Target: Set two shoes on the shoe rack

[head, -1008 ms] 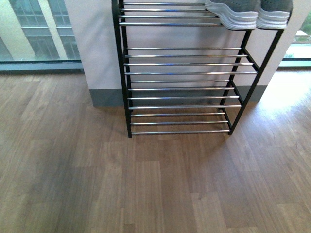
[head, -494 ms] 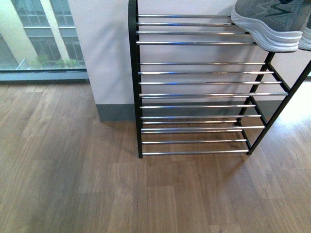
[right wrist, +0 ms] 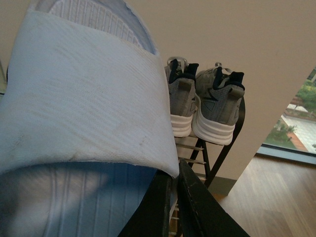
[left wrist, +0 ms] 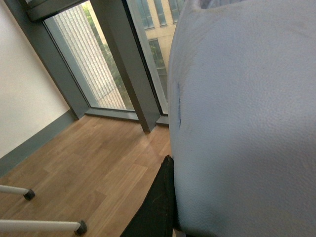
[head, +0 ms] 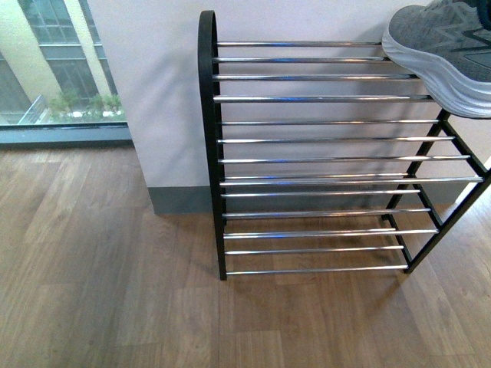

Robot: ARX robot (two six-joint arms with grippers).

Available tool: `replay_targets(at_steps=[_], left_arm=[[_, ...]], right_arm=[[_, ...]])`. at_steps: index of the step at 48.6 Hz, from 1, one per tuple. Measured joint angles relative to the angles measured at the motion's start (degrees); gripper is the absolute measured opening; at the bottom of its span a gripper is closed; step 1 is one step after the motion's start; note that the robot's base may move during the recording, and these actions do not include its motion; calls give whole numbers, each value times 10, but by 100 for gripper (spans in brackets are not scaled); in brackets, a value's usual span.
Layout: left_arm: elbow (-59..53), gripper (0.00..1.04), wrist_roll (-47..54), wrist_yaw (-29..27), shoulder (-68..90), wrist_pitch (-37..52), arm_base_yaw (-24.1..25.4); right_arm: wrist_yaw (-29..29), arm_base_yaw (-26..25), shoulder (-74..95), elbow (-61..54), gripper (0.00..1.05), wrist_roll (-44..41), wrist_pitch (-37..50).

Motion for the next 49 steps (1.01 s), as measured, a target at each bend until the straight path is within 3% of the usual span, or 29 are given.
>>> replay_targets(at_steps=[43, 47, 49], left_arm=[[0, 2, 0, 0, 0, 0, 0], [0, 2, 0, 0, 0, 0, 0], [0, 2, 0, 0, 0, 0, 0]], right_arm=[[0, 0, 0, -1, 1, 0, 0], [-69, -14, 17, 2, 1, 33, 8], [-68, 0, 48, 9, 1, 59, 24]])
